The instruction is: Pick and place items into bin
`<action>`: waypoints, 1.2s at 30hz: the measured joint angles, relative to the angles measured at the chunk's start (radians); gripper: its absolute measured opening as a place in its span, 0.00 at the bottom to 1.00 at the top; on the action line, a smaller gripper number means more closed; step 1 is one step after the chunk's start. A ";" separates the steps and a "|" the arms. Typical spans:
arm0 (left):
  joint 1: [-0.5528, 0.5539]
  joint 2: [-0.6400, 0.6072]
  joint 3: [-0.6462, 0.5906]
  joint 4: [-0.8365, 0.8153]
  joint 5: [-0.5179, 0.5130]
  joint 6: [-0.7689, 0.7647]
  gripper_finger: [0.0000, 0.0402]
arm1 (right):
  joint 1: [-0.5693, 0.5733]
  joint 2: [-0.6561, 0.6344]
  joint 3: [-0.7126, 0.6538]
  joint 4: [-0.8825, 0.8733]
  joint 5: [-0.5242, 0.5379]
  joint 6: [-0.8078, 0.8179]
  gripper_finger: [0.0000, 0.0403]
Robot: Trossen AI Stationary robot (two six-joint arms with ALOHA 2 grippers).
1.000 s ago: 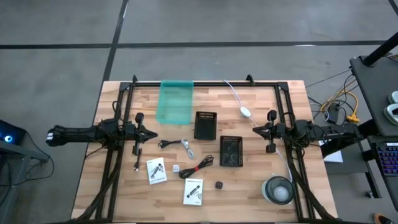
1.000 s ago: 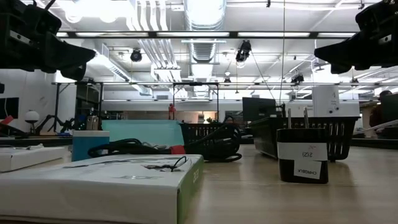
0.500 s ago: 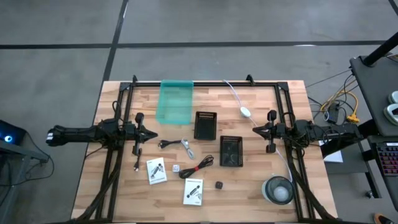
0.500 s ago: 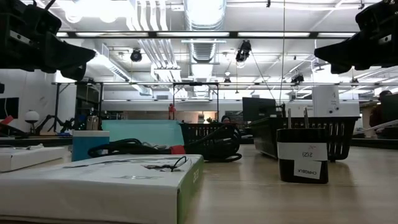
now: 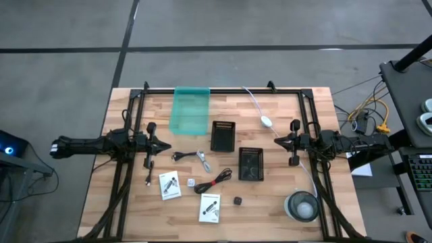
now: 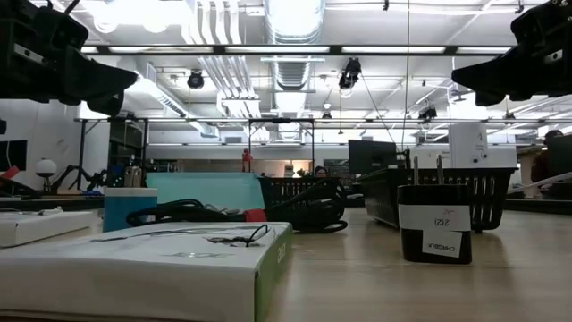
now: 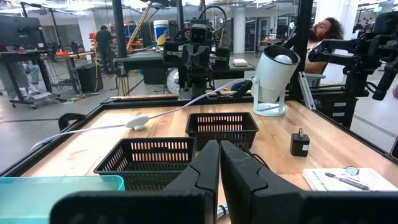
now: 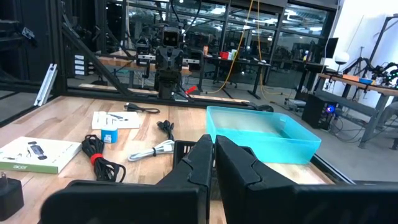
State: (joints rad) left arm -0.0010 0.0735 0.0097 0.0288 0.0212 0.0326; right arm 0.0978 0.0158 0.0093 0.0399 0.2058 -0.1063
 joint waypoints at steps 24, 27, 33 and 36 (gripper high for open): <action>0.000 0.000 0.000 0.016 0.000 0.001 0.00 | 0.000 0.000 0.000 0.003 0.000 -0.002 0.02; 0.000 0.003 0.000 0.016 0.000 0.001 0.00 | 0.000 0.000 0.000 0.003 0.000 -0.015 0.02; 0.000 0.001 0.000 0.020 0.000 0.001 0.00 | 0.000 0.000 0.000 0.003 0.000 0.000 0.02; 0.000 0.003 0.000 0.020 0.000 0.001 0.00 | 0.000 0.000 0.000 0.002 0.000 0.033 0.02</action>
State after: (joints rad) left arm -0.0011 0.0765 0.0097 0.0484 0.0208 0.0338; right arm 0.0975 0.0158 0.0097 0.0422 0.2062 -0.0735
